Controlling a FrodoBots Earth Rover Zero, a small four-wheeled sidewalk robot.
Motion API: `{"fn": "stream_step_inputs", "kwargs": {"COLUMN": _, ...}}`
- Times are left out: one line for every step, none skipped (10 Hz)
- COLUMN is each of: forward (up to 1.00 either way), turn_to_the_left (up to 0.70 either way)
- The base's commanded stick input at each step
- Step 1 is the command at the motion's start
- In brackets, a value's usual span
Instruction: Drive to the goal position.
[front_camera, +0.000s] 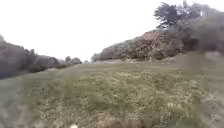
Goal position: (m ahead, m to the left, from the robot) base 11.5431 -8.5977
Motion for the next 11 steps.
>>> {"fn": "stream_step_inputs", "kwargs": {"forward": 0.7, "turn_to_the_left": -0.14}}
{"fn": "stream_step_inputs", "kwargs": {"forward": 0.7, "turn_to_the_left": -0.14}}
{"fn": "stream_step_inputs", "kwargs": {"forward": 0.7, "turn_to_the_left": -0.14}}
{"fn": "stream_step_inputs", "kwargs": {"forward": 0.7, "turn_to_the_left": -0.14}}
{"fn": "stream_step_inputs", "kwargs": {"forward": 0.7, "turn_to_the_left": -0.14}}
{"fn": "stream_step_inputs", "kwargs": {"forward": 0.7, "turn_to_the_left": -0.14}}
{"fn": "stream_step_inputs", "kwargs": {"forward": 0.7, "turn_to_the_left": -0.14}}
{"fn": "stream_step_inputs", "kwargs": {"forward": 0.7, "turn_to_the_left": -0.14}}
{"fn": "stream_step_inputs", "kwargs": {"forward": 0.7, "turn_to_the_left": -0.14}}
{"fn": "stream_step_inputs", "kwargs": {"forward": 0.7, "turn_to_the_left": -0.14}}
{"fn": "stream_step_inputs", "kwargs": {"forward": 0.7, "turn_to_the_left": -0.14}}
